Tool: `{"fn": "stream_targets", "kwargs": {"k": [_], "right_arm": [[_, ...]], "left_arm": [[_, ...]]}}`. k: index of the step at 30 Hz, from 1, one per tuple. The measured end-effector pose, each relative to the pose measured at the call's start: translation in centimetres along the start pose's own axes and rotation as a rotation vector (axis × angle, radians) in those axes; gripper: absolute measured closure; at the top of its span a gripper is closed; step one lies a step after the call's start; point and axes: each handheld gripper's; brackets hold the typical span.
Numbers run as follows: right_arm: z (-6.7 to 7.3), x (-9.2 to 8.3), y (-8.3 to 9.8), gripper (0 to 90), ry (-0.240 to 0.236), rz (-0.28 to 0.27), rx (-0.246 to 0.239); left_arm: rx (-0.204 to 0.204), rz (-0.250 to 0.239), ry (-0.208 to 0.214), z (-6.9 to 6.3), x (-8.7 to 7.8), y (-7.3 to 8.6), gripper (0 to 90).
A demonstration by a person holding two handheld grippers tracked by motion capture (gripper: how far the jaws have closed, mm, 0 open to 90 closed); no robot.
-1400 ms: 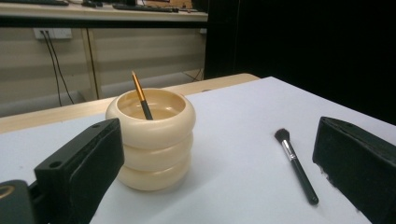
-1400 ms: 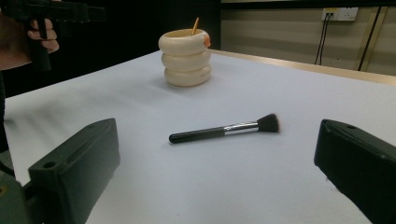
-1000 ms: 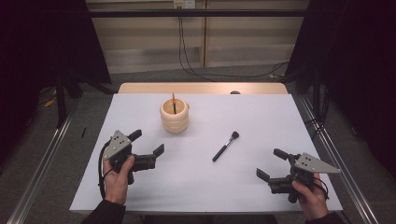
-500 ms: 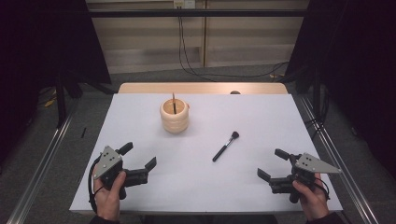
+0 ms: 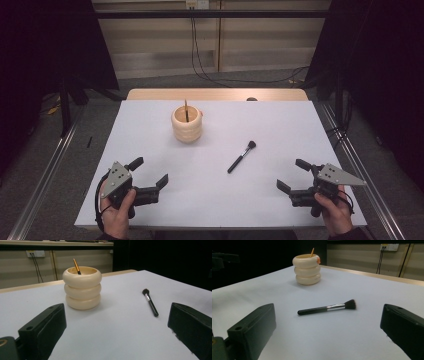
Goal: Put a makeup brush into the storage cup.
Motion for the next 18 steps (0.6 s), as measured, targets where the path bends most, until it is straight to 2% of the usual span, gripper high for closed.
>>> {"fn": "stream_targets", "kwargs": {"k": [4,7,8,14,18], "right_arm": [[0.03,0.07,0.08,0.0,0.001,0.009,-0.008],[-0.09,0.12,0.06,0.0,-0.032,0.042,0.026],[-0.06,0.19,0.07,0.0,-0.033,0.041,0.034],[-0.17,0.35,-0.13,0.0,-0.019,0.038,0.007],[-0.46,0.91,-0.43,0.0,-0.015,0.042,0.011]], "left_arm": [[0.0,0.004,-0.001,-0.08,-0.04,0.11,1.8],[0.001,0.005,0.009,-0.16,-0.1,0.22,1.8],[0.007,0.01,-0.001,-0.24,-0.14,0.26,1.8],[0.009,0.018,0.01,-0.48,-0.18,0.56,1.8],[0.008,0.017,0.005,-0.56,-0.21,0.57,1.8]]}}
Point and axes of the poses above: each handheld gripper's, and its own axes: x roughly forward along the jaws, y roughly out of its underside, z roughly to its left, and after that the axes turned 15 degrees about -x, right-handed
